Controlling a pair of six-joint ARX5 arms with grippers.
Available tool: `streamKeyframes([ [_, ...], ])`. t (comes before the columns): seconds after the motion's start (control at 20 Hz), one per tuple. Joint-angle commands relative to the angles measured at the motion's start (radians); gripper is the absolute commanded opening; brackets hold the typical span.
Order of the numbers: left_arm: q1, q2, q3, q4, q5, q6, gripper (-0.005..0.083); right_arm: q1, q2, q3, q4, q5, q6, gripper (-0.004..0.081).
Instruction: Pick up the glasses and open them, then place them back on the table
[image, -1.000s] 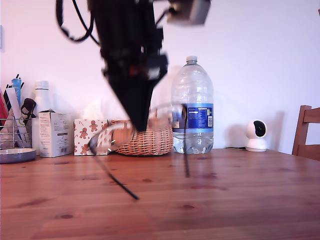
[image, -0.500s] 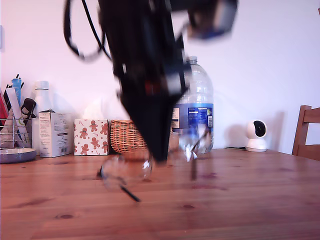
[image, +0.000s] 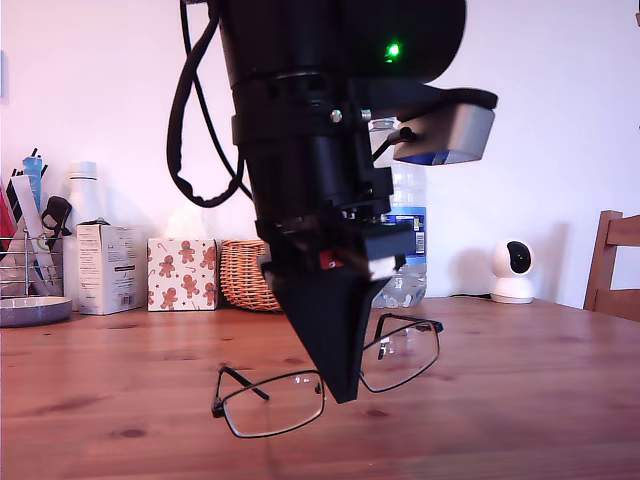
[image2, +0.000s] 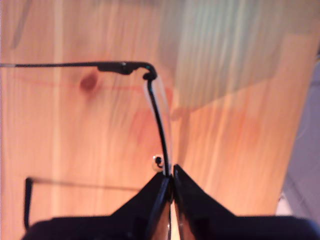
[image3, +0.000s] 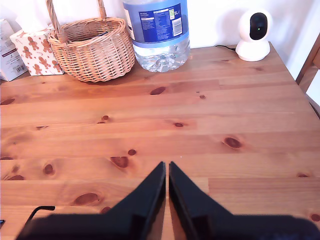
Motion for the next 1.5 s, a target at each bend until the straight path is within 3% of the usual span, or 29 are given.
streamKeyframes([
  [0.0,0.018,0.006,-0.013,0.003,0.026,0.002,-0.0021,-0.001,-0.002,-0.004,0.008,-0.002,0.009,-0.0012],
  [0.45,0.031,0.026,-0.013,0.005,0.082,0.047,-0.0021,-0.001,-0.002,-0.004,0.008,-0.004,0.009,-0.0012],
  [1.05,0.031,0.06,-0.013,0.015,0.078,0.054,-0.0004,-0.001,-0.002,-0.004,0.005,-0.011,0.009,-0.0012],
  [1.3,0.031,0.06,-0.013,0.028,0.078,0.054,0.0163,-0.001,-0.002,-0.004,0.005,-0.011,0.009,-0.0012],
  [1.45,0.031,0.06,-0.013,0.029,0.077,0.055,0.0185,-0.001,-0.002,-0.004,0.006,-0.011,0.009,-0.0012],
])
